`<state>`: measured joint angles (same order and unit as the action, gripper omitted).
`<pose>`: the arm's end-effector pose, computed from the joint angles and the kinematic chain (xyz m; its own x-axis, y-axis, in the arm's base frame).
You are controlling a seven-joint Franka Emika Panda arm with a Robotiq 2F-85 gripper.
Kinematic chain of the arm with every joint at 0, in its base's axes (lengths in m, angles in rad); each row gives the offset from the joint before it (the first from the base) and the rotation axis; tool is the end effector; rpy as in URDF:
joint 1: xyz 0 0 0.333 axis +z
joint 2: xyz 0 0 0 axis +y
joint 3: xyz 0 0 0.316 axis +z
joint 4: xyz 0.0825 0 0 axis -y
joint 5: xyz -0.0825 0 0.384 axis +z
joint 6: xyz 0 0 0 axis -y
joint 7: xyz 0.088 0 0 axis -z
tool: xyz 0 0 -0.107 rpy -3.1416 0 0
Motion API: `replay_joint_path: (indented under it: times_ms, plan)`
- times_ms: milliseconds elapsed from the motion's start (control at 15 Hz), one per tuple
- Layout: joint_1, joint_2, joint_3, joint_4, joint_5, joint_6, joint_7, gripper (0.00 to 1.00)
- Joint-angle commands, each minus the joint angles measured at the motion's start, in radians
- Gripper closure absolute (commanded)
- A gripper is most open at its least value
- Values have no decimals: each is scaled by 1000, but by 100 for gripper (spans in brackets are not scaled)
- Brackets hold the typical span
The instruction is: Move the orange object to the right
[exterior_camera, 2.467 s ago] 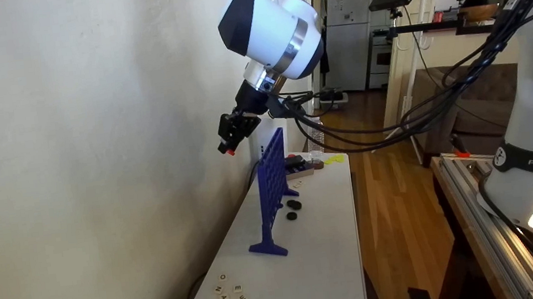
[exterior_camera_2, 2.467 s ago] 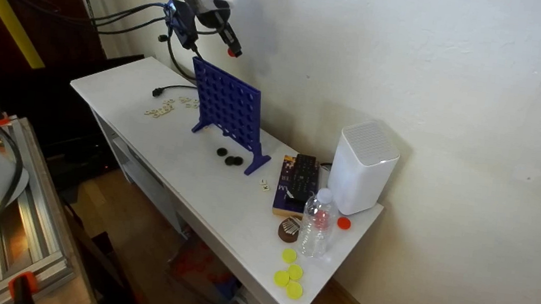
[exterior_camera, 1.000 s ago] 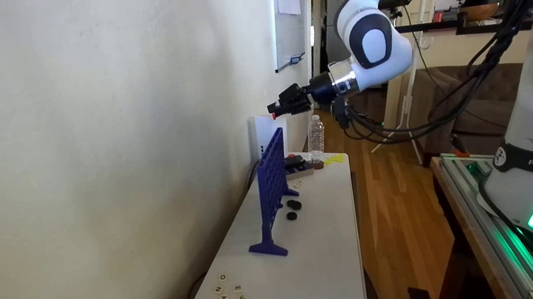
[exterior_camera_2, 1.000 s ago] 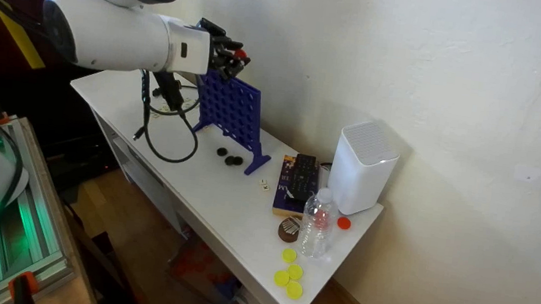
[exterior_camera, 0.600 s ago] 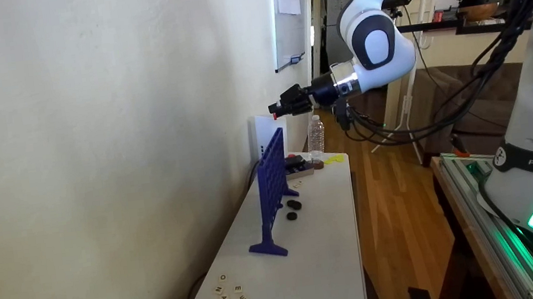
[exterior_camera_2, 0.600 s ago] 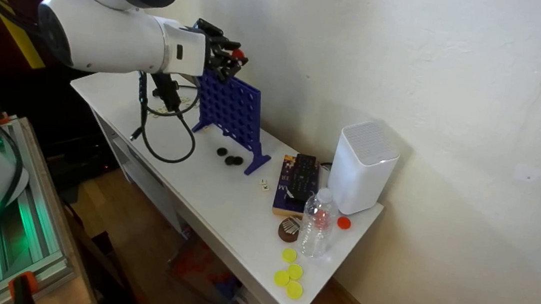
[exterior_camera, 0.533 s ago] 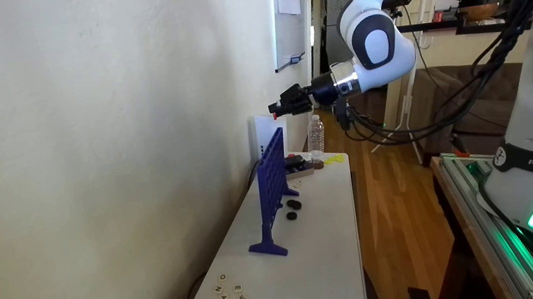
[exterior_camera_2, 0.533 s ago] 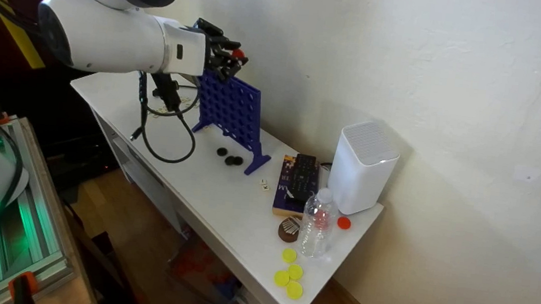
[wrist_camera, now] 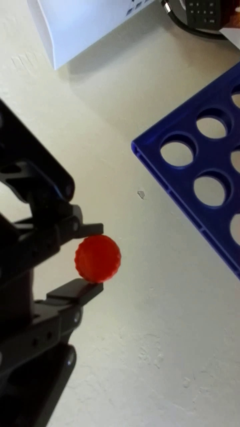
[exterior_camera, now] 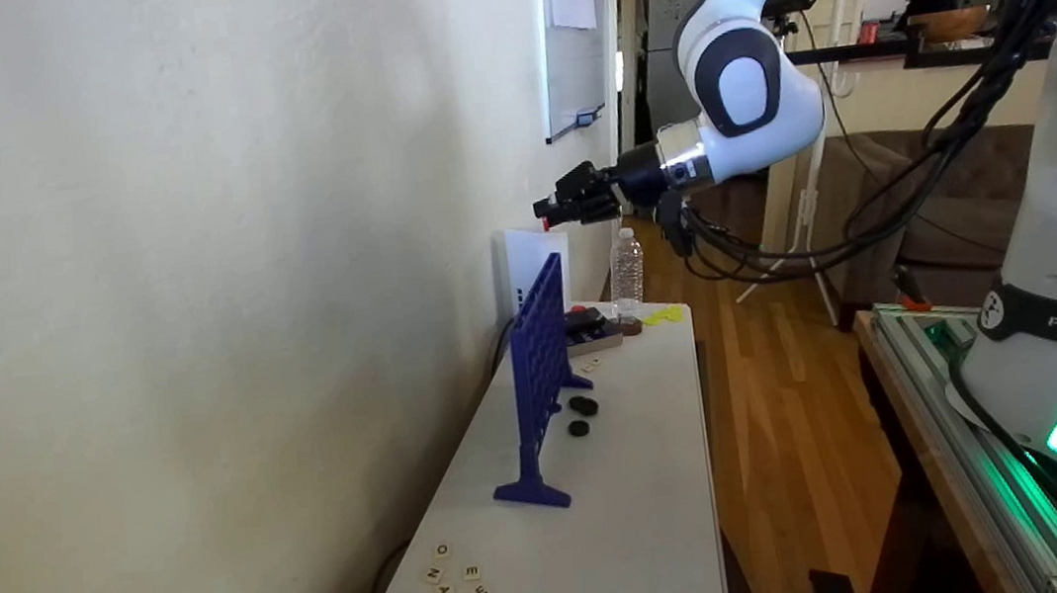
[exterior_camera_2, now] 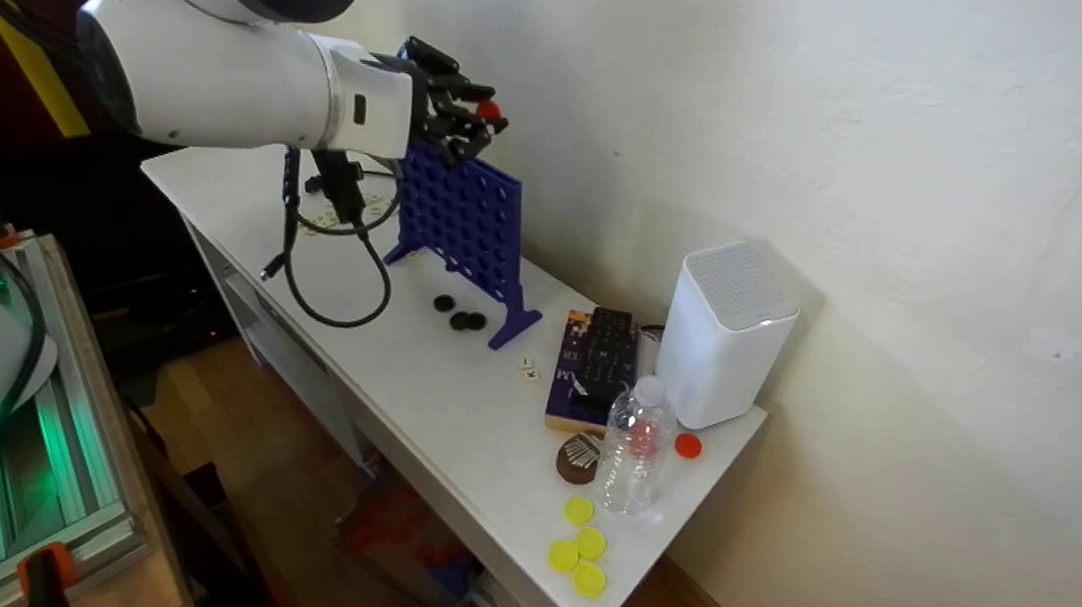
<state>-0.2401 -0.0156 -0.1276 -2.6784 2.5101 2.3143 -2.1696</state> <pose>0.3817 -0.1347 0.2328 0.3214 -0.5985 0.7338 -0.1186 -0.7943 -0.5958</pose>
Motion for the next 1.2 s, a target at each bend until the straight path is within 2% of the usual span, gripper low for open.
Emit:
replay_joint_path:
  times_ms: [0,333,733,1133]
  plan:
    - [-15,1,-62,-2,-4,-27,-13,86]
    - [-19,5,-107,-15,-5,-75,-26,86]
    - [-15,11,-109,-37,-5,-91,-42,86]
    - [-26,34,-132,-40,-4,-169,-65,86]
